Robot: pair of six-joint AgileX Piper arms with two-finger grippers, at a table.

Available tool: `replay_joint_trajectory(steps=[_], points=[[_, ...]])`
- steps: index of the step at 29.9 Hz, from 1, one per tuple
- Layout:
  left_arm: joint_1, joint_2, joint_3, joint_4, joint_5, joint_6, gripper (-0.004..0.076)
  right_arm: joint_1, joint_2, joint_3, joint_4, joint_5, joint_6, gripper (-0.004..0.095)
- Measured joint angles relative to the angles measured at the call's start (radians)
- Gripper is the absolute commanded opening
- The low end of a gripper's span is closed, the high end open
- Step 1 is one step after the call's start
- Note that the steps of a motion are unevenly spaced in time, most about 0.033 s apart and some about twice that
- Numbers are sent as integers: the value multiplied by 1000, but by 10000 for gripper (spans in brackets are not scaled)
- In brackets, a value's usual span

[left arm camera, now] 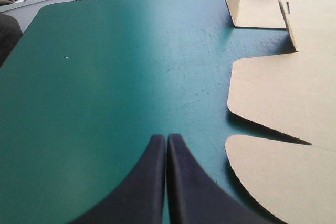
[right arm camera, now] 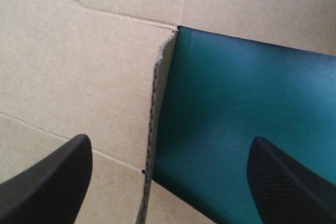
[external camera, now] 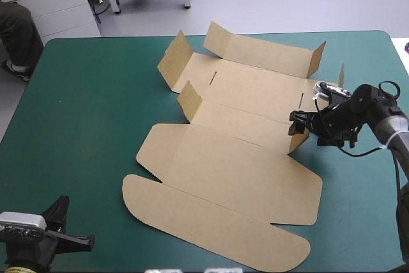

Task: Fold the box

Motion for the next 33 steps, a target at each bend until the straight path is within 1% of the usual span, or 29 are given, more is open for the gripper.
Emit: replay_joint_trajectory(steps=[1, 2, 6, 7, 14, 17, 22, 29, 31, 33], points=[[0, 0, 0, 0, 0, 0, -10, 0, 8, 0, 8, 0, -1, 538], [0, 0, 0, 0, 0, 0, -10, 0, 14, 0, 12, 0, -1, 432], [0, 0, 0, 0, -1, 0, -10, 0, 29, -9, 25, -1, -3, -27], [0, 0, 0, 0, -1, 0, -10, 0, 31, -11, 26, -4, -3, -7], [0, 0, 0, 0, -1, 0, -10, 0, 34, -48, 17, -6, -23, -5], [0, 0, 0, 0, -1, 0, -10, 1, 35, -74, 6, 5, -77, -5], [0, 0, 0, 0, -1, 0, -10, 35, 68, -173, -31, 77, -253, -5], [0, 0, 0, 0, -1, 0, -10, 169, 220, -376, -156, 191, -392, -7], [0, 0, 0, 0, -1, 0, -10, 207, 268, -447, -175, 224, -463, -20], [0, 0, 0, 0, -1, 0, -10, 248, 317, -516, -185, 262, -568, -20]])
